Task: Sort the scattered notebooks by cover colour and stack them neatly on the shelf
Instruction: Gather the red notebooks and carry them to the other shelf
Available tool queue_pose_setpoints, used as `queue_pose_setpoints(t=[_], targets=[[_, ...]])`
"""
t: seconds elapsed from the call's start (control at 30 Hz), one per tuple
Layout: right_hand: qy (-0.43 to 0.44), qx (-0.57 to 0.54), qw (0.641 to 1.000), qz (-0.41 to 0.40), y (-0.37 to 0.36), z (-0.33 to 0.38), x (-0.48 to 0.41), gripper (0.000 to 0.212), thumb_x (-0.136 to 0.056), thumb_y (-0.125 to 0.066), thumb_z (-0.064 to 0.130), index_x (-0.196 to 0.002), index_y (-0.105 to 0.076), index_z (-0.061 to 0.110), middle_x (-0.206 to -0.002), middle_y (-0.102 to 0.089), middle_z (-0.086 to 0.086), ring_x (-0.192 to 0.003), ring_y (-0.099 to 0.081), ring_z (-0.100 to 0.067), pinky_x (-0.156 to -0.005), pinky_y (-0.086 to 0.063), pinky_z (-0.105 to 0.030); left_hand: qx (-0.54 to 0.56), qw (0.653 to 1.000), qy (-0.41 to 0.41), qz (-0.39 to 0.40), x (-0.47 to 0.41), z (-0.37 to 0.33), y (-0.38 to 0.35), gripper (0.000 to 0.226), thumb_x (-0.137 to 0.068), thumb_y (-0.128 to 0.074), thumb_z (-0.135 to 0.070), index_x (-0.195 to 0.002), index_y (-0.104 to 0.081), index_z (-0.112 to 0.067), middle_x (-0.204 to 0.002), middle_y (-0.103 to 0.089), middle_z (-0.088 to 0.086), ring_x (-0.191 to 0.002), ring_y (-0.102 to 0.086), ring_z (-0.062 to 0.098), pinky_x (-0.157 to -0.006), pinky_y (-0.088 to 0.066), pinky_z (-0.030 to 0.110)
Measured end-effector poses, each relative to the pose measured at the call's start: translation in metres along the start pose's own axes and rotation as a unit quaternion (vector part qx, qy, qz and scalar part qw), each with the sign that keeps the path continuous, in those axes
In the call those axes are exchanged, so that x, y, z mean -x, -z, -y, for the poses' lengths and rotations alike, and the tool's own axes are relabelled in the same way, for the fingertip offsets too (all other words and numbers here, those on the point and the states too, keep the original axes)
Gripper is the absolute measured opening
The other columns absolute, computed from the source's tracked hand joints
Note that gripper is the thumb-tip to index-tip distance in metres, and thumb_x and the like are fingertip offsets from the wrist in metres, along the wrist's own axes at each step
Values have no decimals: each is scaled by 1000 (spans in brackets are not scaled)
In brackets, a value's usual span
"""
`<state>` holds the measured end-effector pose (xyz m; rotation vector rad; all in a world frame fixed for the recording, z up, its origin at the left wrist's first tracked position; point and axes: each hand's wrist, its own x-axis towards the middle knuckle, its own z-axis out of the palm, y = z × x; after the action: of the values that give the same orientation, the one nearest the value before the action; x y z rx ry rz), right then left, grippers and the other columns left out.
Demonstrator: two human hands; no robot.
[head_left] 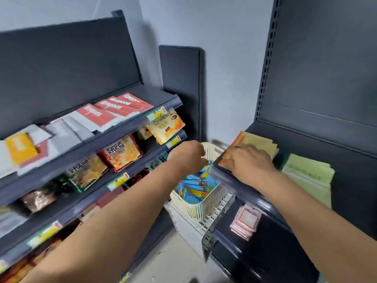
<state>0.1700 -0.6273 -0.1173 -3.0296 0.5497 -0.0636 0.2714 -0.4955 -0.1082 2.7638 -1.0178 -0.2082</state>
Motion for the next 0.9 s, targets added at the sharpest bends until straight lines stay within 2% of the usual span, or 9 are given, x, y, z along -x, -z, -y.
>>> queue_pose_setpoints(t=[0.1, 0.17, 0.33, 0.53, 0.77, 0.9], targets=[[64, -10, 998, -17, -2, 51, -15, 31, -94, -48, 31, -122, -58, 22, -126, -57, -4, -118, -52, -27, -88, -45, -36, 16, 998, 58, -11, 23, 52, 15, 27, -84, -63, -37, -106, -69, -22, -111, -67, 1, -102, -62, 23, -86, -53, 36], [105, -19, 994, -18, -4, 86, -25, 32, -96, -48, 34, -124, -57, 22, -127, -57, -3, -119, -52, -26, -92, -46, -37, 11, 996, 87, -24, 37, 88, 25, 30, -85, -63, -37, -107, -68, -17, -109, -67, 2, -97, -62, 23, -83, -54, 37], [164, -33, 986, -18, -2, 174, -57, 34, -99, -46, 34, -130, -54, 22, -132, -53, -2, -121, -50, -27, -90, -45, -39, 12, 987, 150, -59, 59, 177, 53, 31, -87, -61, -31, -114, -66, -16, -114, -66, 3, -103, -61, 24, -84, -51, 35], [193, -44, 979, -41, -8, 272, -103, 34, -99, -44, 30, -131, -53, 23, -131, -55, 1, -117, -52, -24, -82, -44, -35, 32, 975, 193, -102, 69, 278, 80, 25, -89, -60, -35, -106, -66, -18, -107, -67, 1, -95, -62, 23, -80, -54, 34], [205, -82, 975, -35, -22, 342, -138, 37, -99, -44, 34, -135, -50, 26, -134, -53, 3, -118, -53, -21, -87, -48, -35, 34, 963, 222, -149, 73, 360, 93, 32, -92, -56, -29, -121, -62, -19, -124, -63, 2, -110, -59, 23, -88, -51, 34], [226, -96, 968, -43, -27, 366, -153, 38, -98, -46, 33, -136, -51, 26, -134, -54, 3, -120, -52, -21, -88, -47, -34, 41, 958, 232, -165, 69, 387, 94, 31, -92, -57, -30, -121, -63, -20, -123, -64, 2, -112, -58, 23, -86, -48, 31]])
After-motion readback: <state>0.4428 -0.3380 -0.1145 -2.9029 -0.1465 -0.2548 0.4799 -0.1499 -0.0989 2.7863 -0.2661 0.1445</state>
